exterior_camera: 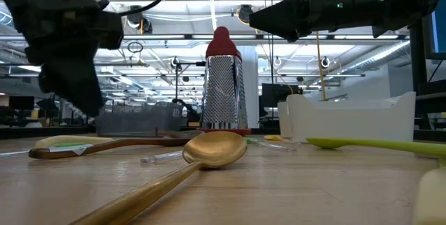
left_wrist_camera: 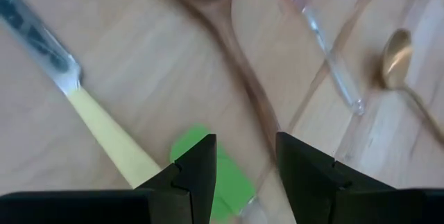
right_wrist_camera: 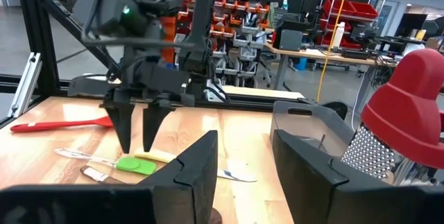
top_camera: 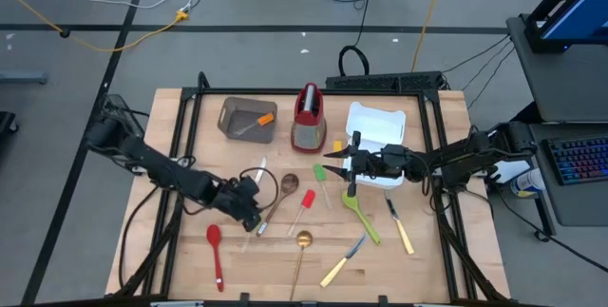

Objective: Pick & Place Kitchen Items
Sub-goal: Put the left green spatula into the black bin

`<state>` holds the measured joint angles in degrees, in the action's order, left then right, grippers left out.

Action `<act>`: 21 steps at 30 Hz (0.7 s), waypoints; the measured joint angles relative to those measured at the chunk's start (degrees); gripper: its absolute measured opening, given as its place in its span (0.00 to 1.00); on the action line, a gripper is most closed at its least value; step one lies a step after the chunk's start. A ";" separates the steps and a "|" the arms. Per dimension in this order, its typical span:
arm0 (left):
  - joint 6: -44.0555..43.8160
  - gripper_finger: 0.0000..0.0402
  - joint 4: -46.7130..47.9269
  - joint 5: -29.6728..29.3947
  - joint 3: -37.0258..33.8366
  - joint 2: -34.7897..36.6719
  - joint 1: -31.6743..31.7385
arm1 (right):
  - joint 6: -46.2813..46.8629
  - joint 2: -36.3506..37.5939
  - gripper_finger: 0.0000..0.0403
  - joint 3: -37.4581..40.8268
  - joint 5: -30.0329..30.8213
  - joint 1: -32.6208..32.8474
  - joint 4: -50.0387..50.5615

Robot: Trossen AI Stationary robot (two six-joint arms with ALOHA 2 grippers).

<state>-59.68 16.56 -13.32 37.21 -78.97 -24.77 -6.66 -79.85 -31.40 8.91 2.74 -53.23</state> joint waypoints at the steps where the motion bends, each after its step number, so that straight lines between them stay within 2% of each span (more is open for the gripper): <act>1: -0.99 0.38 -0.11 -0.02 0.00 -0.67 -0.57 | 0.00 0.00 0.33 0.00 0.00 -0.02 0.00; 9: -5.58 0.38 0.06 -0.02 -0.02 -5.41 -3.47 | 0.00 0.00 0.33 0.00 -0.02 -0.01 0.02; 21: -8.65 0.38 3.48 -0.76 -0.02 -6.16 -3.50 | 0.00 0.00 0.33 0.00 -0.02 -0.01 0.78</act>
<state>-68.33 20.04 -14.09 37.19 -85.12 -28.27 -6.66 -79.85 -31.40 8.88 2.74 -52.45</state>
